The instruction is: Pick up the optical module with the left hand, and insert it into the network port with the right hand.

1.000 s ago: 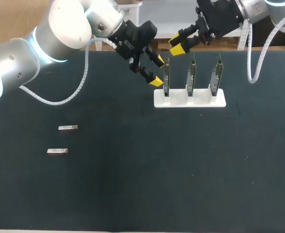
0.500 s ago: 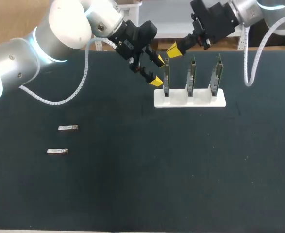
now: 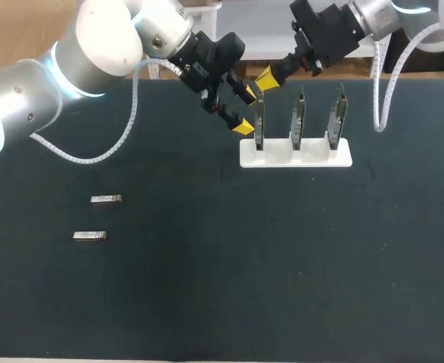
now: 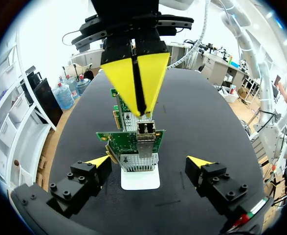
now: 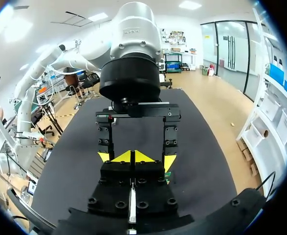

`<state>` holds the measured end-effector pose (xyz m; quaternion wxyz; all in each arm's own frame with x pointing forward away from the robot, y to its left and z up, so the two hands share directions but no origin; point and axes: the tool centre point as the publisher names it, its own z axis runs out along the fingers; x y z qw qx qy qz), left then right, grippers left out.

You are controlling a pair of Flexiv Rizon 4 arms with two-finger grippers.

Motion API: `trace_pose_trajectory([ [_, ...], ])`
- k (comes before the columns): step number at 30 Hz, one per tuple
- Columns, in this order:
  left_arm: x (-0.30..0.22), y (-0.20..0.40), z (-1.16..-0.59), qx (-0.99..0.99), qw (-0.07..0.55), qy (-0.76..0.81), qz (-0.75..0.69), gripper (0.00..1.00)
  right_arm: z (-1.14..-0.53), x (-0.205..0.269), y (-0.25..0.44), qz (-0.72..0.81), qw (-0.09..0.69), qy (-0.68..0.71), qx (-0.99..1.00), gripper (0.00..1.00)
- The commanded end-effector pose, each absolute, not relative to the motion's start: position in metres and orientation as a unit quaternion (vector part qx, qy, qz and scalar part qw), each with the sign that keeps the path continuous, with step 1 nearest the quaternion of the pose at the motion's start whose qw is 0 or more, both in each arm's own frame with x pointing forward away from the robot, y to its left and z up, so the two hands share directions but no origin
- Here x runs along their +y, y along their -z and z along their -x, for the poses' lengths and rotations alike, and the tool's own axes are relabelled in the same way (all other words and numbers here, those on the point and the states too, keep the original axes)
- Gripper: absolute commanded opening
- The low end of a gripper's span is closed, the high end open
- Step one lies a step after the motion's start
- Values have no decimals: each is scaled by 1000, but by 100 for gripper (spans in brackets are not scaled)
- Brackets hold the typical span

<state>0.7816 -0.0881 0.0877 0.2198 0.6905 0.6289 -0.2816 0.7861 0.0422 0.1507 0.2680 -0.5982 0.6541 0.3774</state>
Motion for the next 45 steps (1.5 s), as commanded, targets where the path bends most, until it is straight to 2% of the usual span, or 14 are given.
trace_pose_trajectory([
  [1,-89,-88,-784,628,217,282,-692,100,-789,43,-147,599,262,-379,655,0],
  [28,-89,-88,-784,628,217,282,-692,100,-785,43,-133,598,248,-370,666,0],
  [45,-89,-88,-784,628,217,282,-692,100,-784,27,-172,587,299,-373,653,0],
])
